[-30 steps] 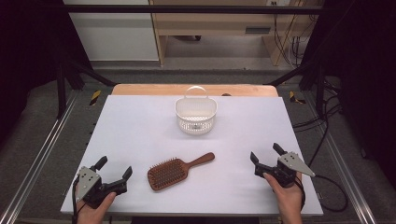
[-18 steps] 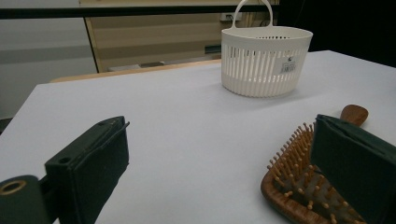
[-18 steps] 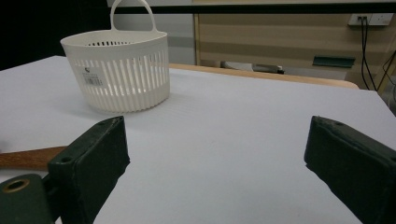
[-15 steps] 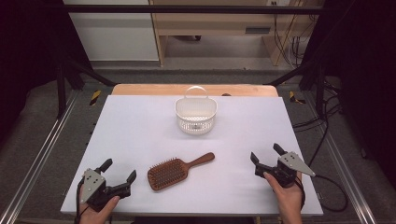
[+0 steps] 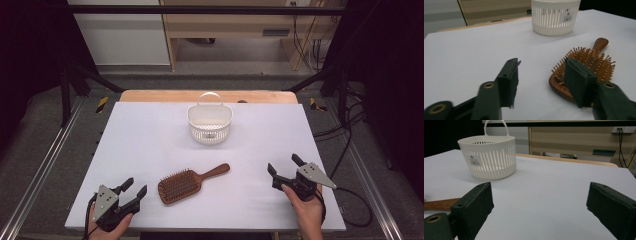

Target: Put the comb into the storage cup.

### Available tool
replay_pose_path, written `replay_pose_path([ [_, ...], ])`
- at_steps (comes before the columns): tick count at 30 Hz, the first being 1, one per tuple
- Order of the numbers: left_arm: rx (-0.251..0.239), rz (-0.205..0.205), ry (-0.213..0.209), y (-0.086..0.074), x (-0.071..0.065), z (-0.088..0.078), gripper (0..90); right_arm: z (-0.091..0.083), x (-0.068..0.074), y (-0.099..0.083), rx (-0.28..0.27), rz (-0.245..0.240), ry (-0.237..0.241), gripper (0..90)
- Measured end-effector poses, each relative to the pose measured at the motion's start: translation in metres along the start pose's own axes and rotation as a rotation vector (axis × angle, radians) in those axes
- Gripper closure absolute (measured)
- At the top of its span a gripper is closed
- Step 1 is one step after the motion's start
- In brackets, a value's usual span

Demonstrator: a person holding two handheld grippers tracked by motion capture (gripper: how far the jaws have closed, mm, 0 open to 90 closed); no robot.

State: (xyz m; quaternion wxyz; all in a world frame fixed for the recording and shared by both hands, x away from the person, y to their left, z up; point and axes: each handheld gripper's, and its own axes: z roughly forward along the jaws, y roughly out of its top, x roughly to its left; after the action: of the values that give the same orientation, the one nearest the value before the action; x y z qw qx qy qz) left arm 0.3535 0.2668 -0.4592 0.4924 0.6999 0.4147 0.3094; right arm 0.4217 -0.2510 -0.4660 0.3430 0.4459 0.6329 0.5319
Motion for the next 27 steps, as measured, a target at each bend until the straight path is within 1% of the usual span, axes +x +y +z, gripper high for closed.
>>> replay_pose_path([
  [1,0.011,-0.003,-0.012,0.0,-0.001,0.0,52.6,0.0,0.0,0.0,0.0,0.0,0.0,7.2],
  [2,0.022,-0.001,-0.024,0.0,-0.002,0.0,58.4,0.0,-0.001,0.0,-0.001,-0.002,-0.002,7.2],
  [3,0.033,0.006,-0.024,0.001,-0.003,0.0,63.2,-0.001,-0.001,0.0,-0.002,0.001,-0.001,7.3],
  [4,0.04,0.008,-0.033,0.001,-0.003,-0.001,68.1,-0.001,-0.002,0.0,-0.004,0.002,-0.002,7.4],
  [7,0.072,0.01,-0.074,0.001,-0.005,0.0,81.8,-0.001,-0.002,0.0,0.001,0.006,-0.002,7.5],
  [9,0.1,0.017,-0.091,0.0,-0.008,0.002,87.9,-0.001,-0.002,0.0,-0.001,0.002,-0.005,7.6],
  [10,0.113,0.016,-0.1,-0.001,-0.009,0.004,89.5,-0.001,-0.002,0.0,-0.001,0.003,-0.005,7.7],
  [13,0.161,0.018,-0.118,-0.002,-0.013,0.008,89.8,-0.001,-0.002,0.0,0.0,0.008,-0.009,7.8],
  [18,0.214,0.014,-0.129,-0.006,-0.017,0.011,89.8,0.0,-0.001,0.0,0.003,0.01,-0.01,8.0],
  [22,0.239,0.024,-0.152,-0.008,-0.023,0.016,89.7,0.001,0.0,0.0,0.005,0.005,-0.008,8.2],
  [25,0.257,0.031,-0.157,-0.008,-0.027,0.021,89.7,0.001,-0.001,-0.001,0.006,0.005,-0.007,8.2],
  [27,0.252,0.03,-0.162,-0.007,-0.029,0.022,89.7,0.0,-0.002,-0.002,0.007,0.011,-0.008,8.2],
])
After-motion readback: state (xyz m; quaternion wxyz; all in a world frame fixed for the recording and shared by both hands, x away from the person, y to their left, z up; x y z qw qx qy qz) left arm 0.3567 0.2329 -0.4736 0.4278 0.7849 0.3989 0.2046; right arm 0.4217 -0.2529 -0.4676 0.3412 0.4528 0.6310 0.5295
